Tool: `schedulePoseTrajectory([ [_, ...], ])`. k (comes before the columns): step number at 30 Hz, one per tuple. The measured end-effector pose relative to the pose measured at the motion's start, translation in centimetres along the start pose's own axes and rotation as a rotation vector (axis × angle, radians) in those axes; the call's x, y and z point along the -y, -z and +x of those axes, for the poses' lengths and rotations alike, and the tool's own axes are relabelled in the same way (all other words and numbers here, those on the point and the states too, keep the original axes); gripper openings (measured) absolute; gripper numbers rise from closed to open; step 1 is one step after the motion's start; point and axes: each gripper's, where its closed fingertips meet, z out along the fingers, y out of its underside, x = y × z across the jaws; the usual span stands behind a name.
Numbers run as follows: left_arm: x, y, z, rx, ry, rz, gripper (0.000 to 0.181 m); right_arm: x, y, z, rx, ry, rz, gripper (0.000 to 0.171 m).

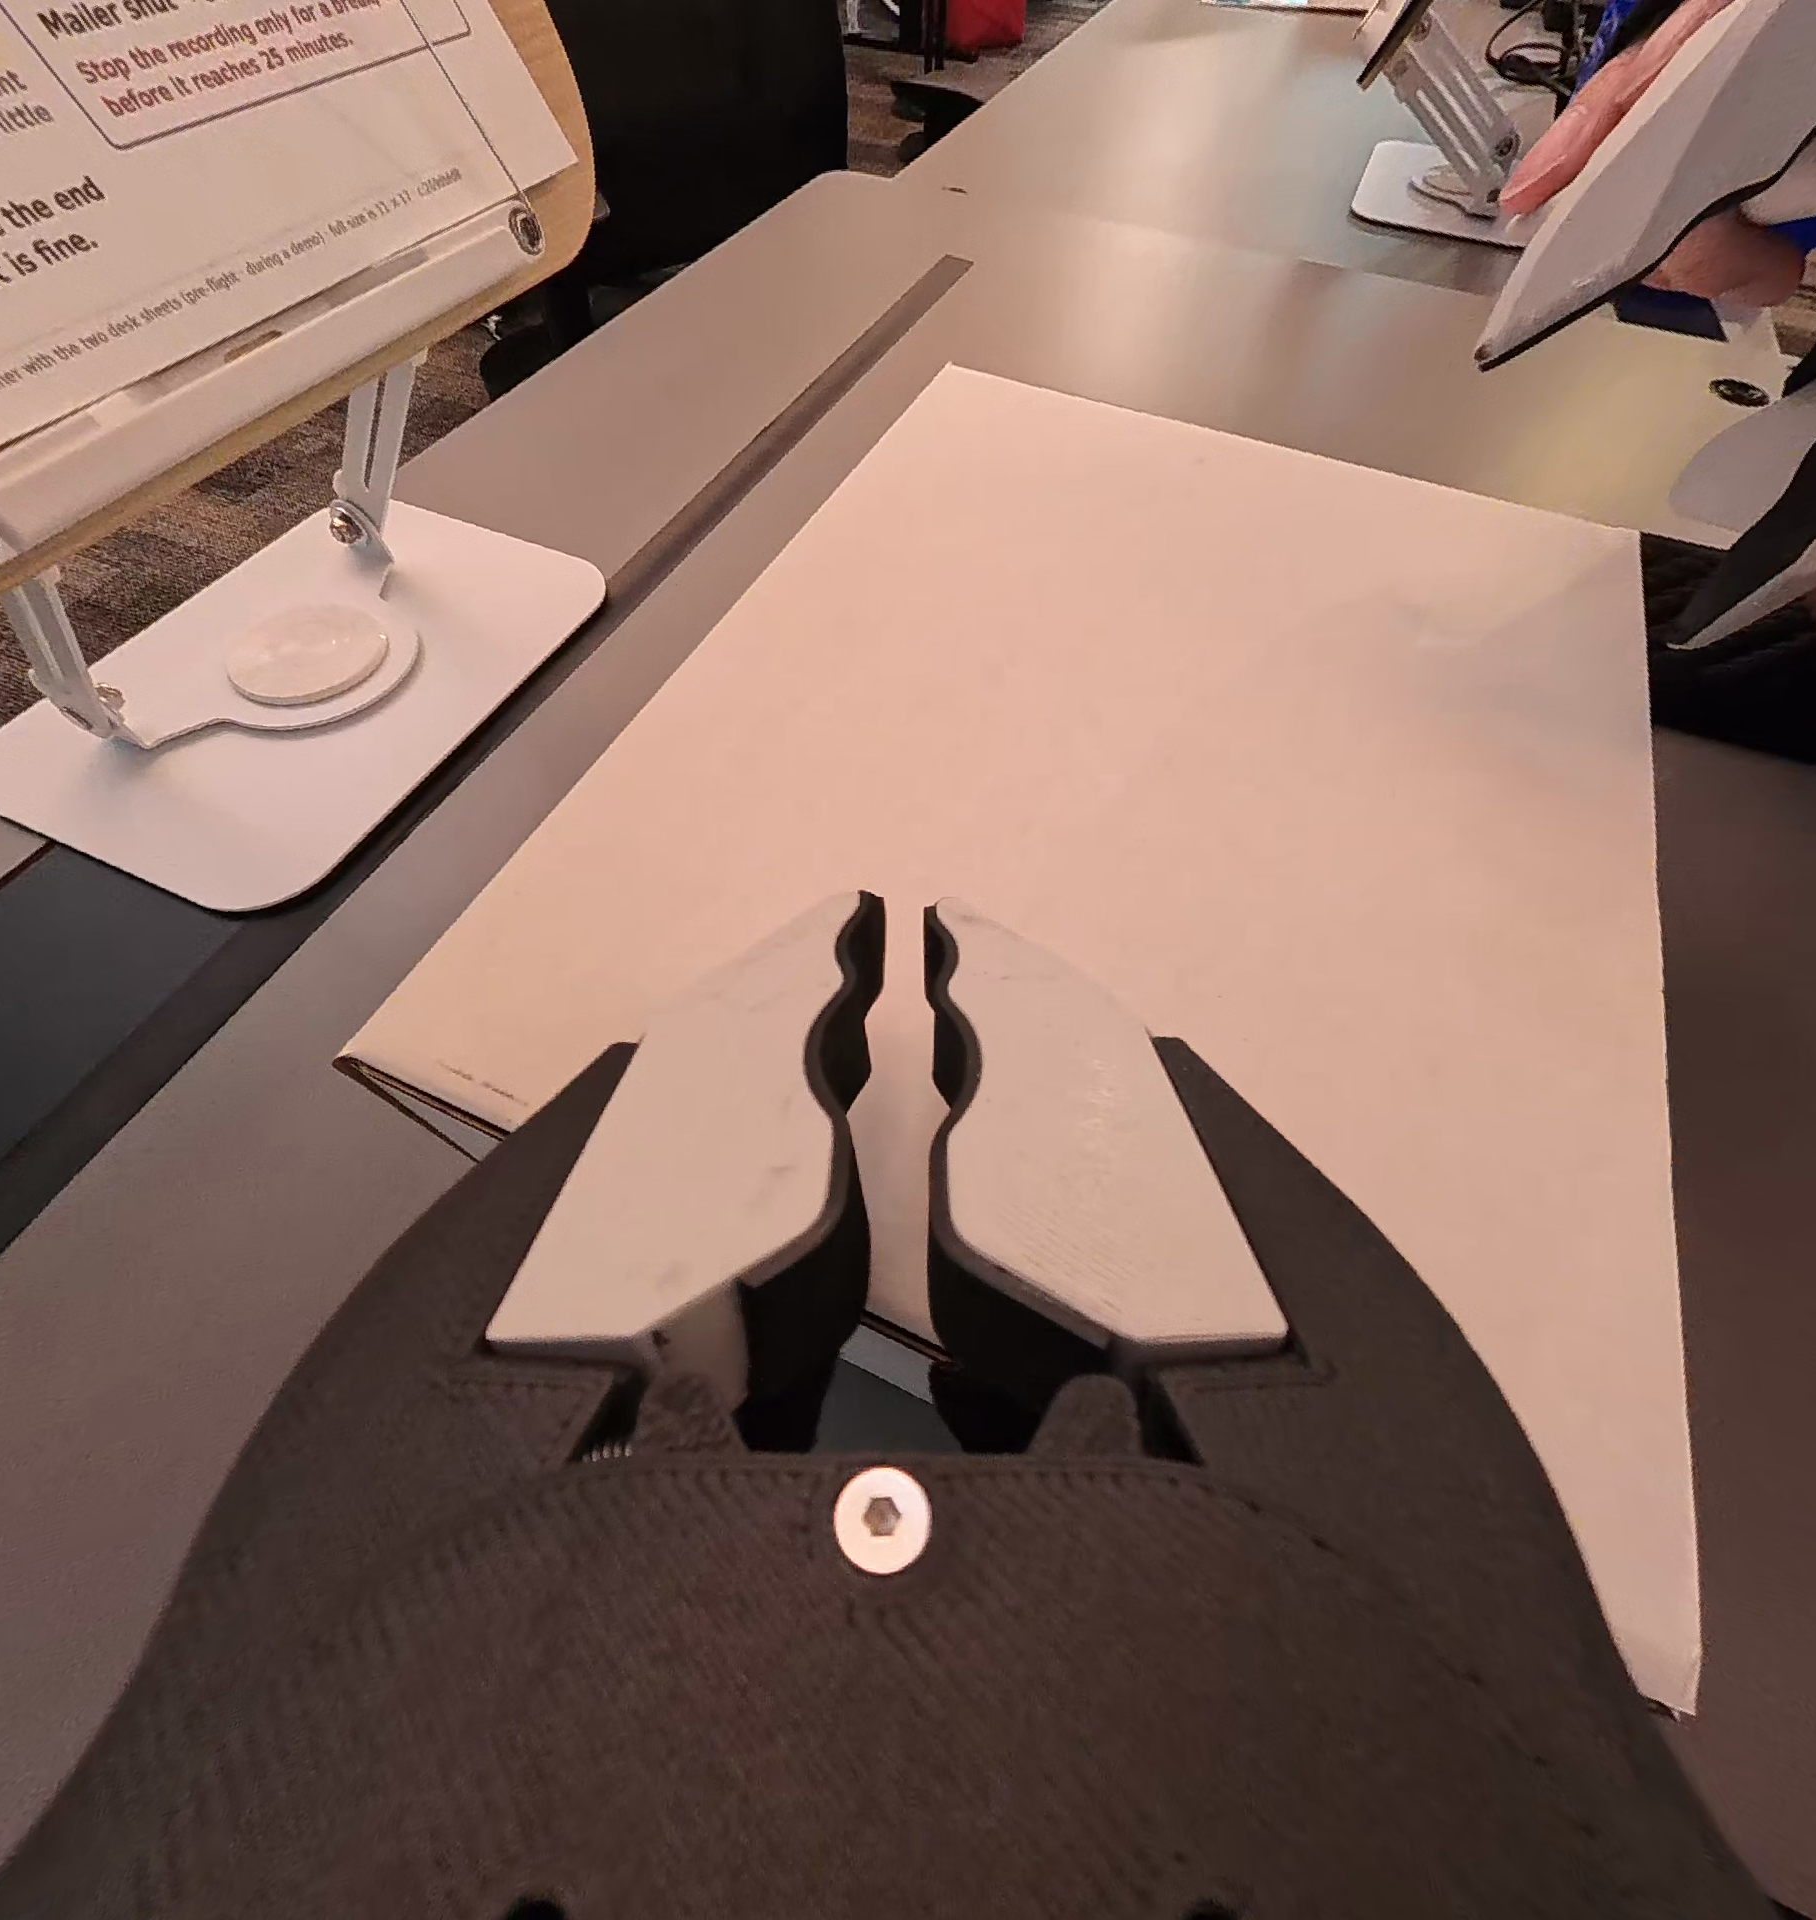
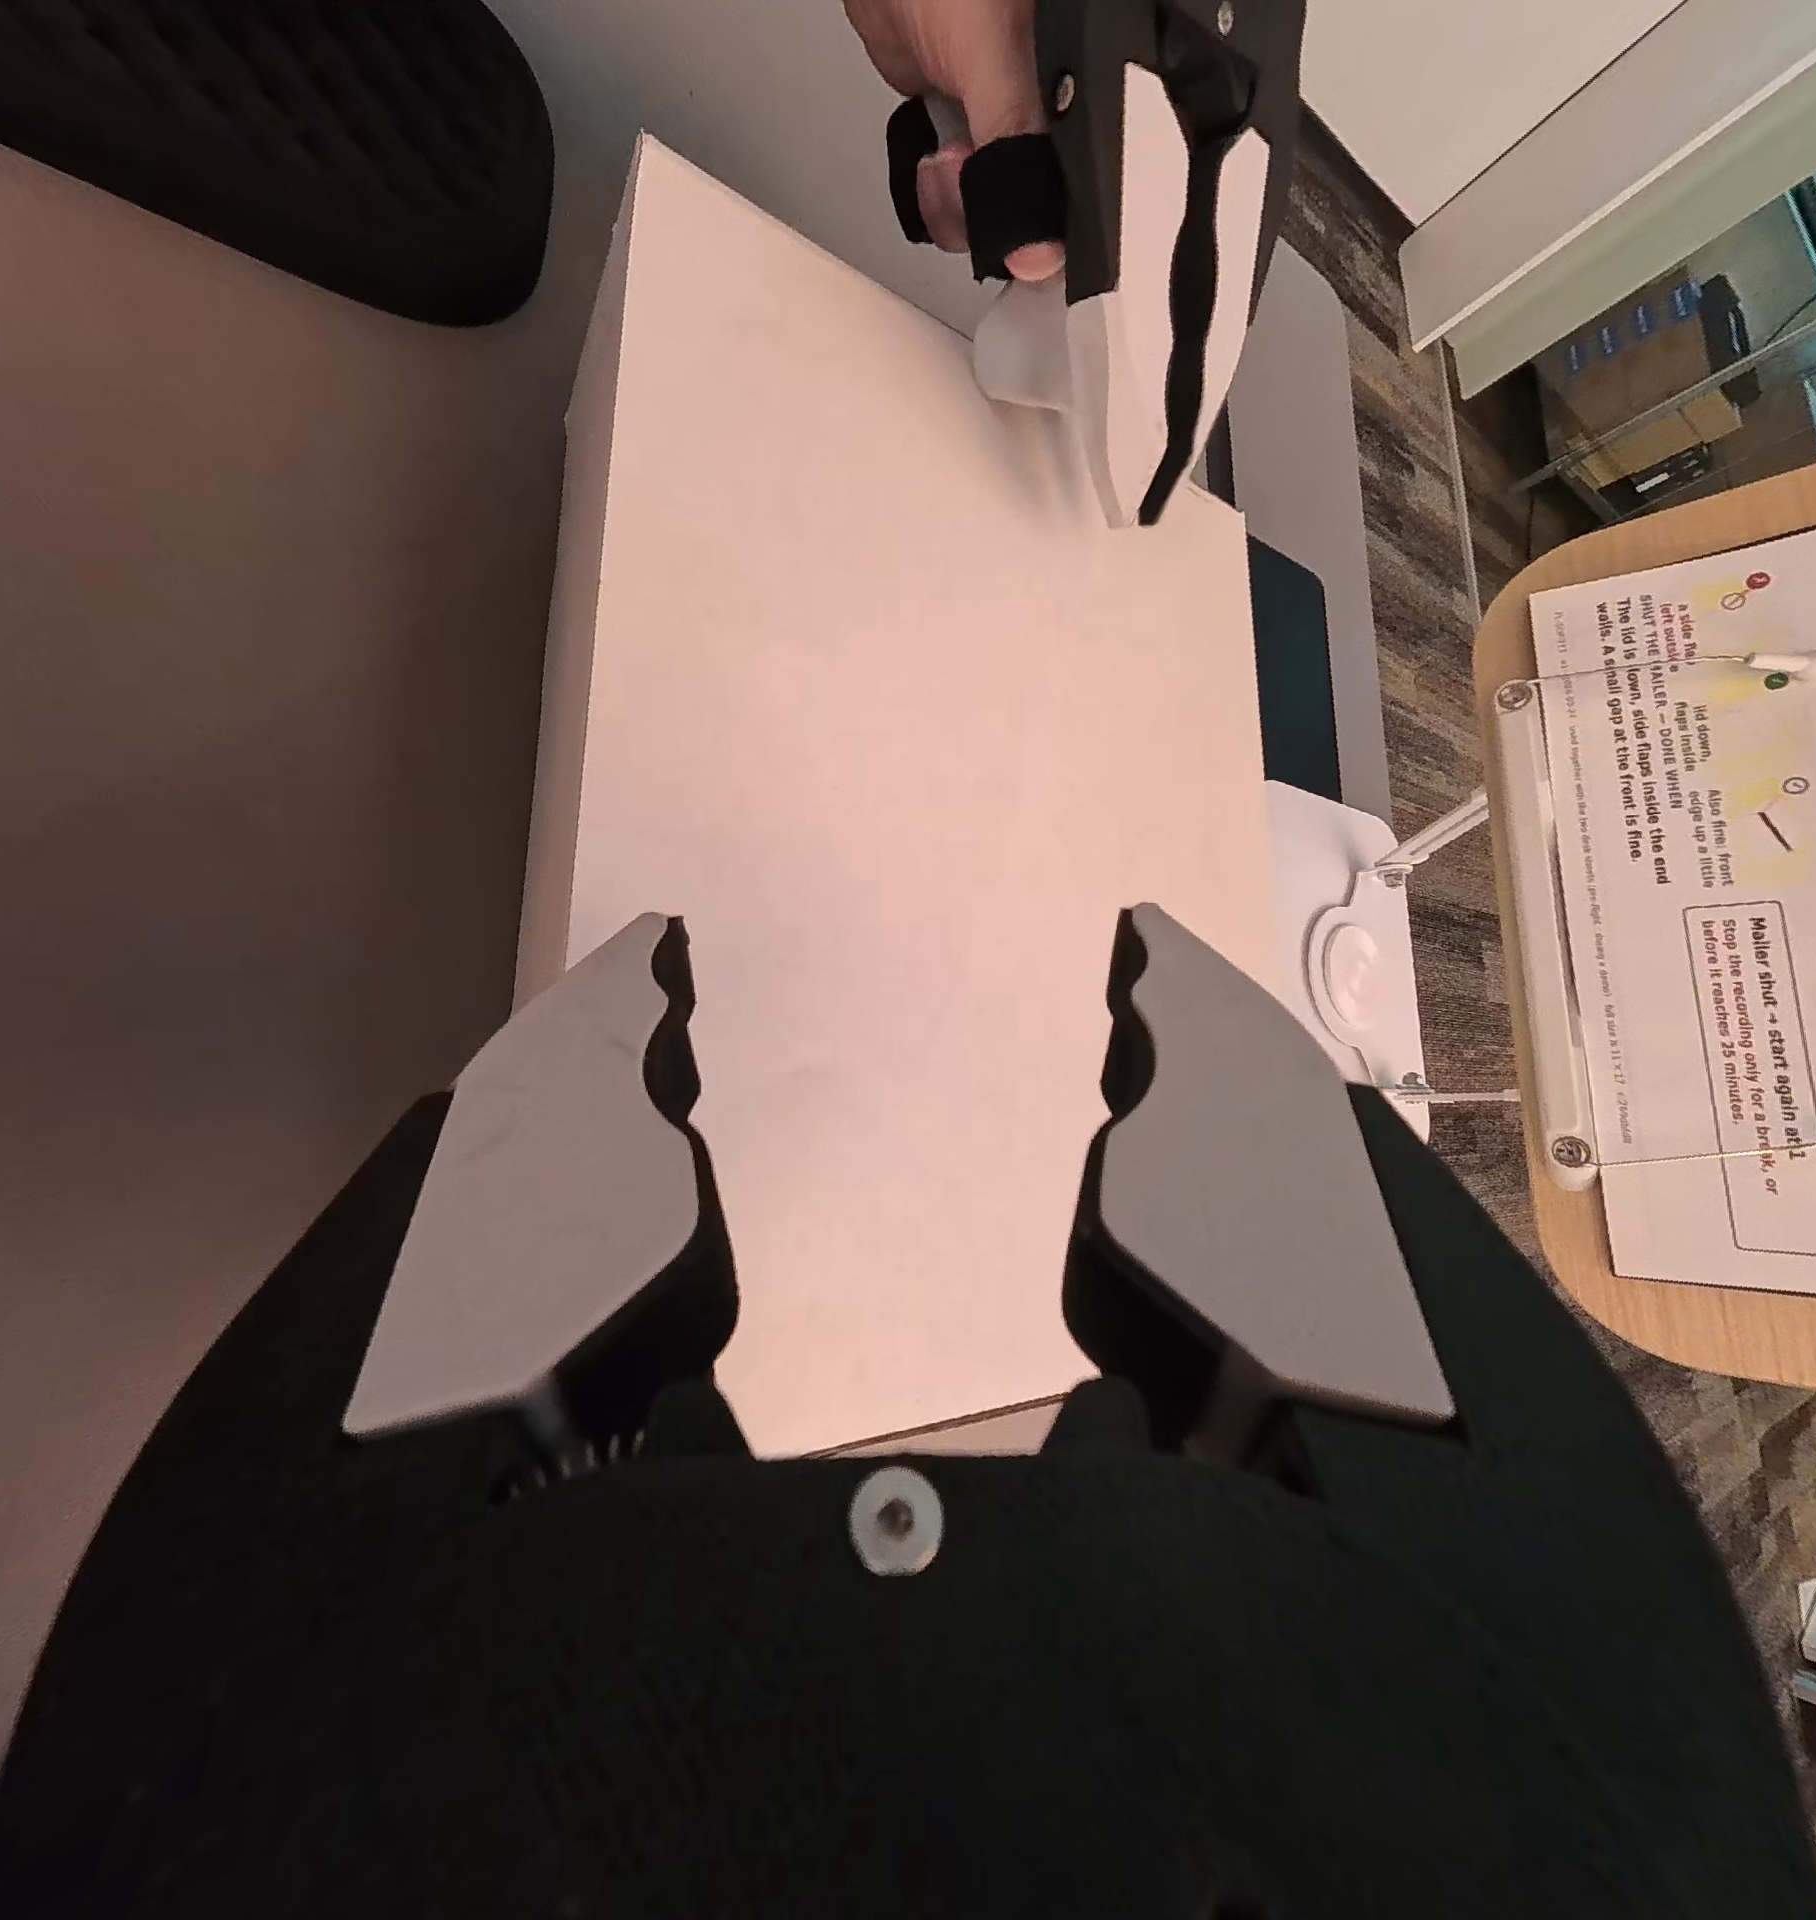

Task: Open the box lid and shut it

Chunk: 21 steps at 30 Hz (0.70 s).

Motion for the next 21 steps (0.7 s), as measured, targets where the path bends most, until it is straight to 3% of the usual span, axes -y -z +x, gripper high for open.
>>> schedulePoseTrajectory([
  [1,0.0,0.0,0.0,-0.003,0.000,-0.002,0.006,0.0,0.0,0.0,0.000,0.001,-0.002,0.078],
  [21,-0.2,0.1,0.2,-0.010,0.003,-0.018,0.002,1.3,-1.7,-1.1,0.017,0.022,0.000,0.077],
])
